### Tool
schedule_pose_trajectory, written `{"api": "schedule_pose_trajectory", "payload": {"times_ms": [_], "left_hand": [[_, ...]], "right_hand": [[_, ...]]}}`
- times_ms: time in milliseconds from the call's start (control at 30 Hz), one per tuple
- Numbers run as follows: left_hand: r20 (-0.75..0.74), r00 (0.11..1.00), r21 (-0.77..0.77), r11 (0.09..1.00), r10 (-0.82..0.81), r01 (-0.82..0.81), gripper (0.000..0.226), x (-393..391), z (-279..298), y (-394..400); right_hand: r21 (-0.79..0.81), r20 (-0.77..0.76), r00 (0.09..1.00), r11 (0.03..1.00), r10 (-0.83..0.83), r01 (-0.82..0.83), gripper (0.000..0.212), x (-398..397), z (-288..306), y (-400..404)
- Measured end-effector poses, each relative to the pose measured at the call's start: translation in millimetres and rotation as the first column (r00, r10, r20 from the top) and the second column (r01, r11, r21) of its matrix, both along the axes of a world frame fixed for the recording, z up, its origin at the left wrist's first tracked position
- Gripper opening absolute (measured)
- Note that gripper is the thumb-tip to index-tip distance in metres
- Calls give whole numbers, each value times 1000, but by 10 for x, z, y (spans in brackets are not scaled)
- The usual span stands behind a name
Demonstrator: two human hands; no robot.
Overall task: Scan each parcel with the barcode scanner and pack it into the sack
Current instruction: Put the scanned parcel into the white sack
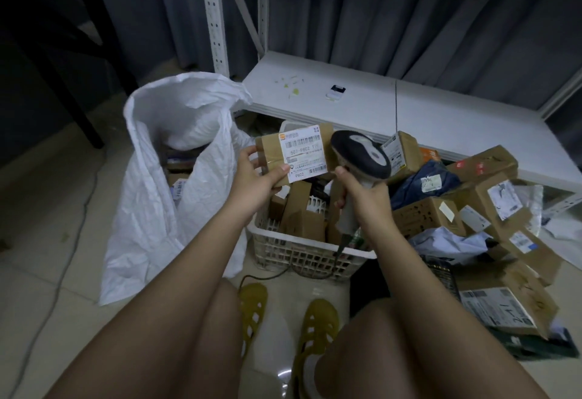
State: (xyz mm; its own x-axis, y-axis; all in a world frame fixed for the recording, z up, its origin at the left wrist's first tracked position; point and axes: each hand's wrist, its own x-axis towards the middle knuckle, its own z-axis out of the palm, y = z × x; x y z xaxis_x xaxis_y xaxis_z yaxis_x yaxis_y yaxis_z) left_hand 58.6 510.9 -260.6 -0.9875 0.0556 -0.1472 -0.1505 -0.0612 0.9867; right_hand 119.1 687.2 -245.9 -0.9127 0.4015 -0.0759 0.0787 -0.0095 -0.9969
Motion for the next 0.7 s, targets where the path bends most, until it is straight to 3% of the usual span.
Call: {"api": "schedule_pose_trajectory", "payload": {"times_ms": [33, 133, 200, 300, 433, 500, 533, 600, 633, 700], "left_hand": [[-25, 1000, 23, 1000, 18, -17, 65, 74, 99, -71], [-111, 984, 98, 987, 137, -126, 64, 261, 369, -379], [-196, 942, 113, 961, 271, -253, 65, 297, 511, -661], [-351, 828, -11, 882, 438, -471, 70, 204, 678, -1109], [-497, 753, -259, 755, 431, -603, 74, -115, 796, -1502], [-589, 737, -455, 618, 331, -641, 75, -354, 742, -1571], [-590, 774, -618, 488, 231, -617, 75, -471, 682, -1578], [-435, 899, -883, 170, 56, -438, 77, -646, 547, -1556], [-357, 934, -931, 74, 25, -358, 79, -702, 495, -1538], [-328, 945, -942, 75, 6, -328, 77, -786, 443, -1505]], "right_hand": [[-18, -40, 999, 1000, -5, 4, 35, -20, 72, -82], [-88, -114, 993, 996, -39, 29, 14, -42, 316, -344], [-111, -130, 991, 994, -32, 17, 13, -59, 434, -516], [-168, -115, 991, 985, -64, 44, 15, -129, 481, -714], [-225, -67, 993, 971, -94, 77, 18, -286, 442, -892], [-240, -62, 993, 967, -101, 83, 16, -393, 390, -930], [-248, -56, 993, 965, -103, 86, 16, -436, 373, -940], [-260, -45, 995, 962, -93, 78, 21, -540, 317, -926], [-265, -41, 996, 962, -75, 61, 24, -595, 268, -903], [-258, -11, 998, 965, -57, 52, 25, -666, 222, -870]]}}
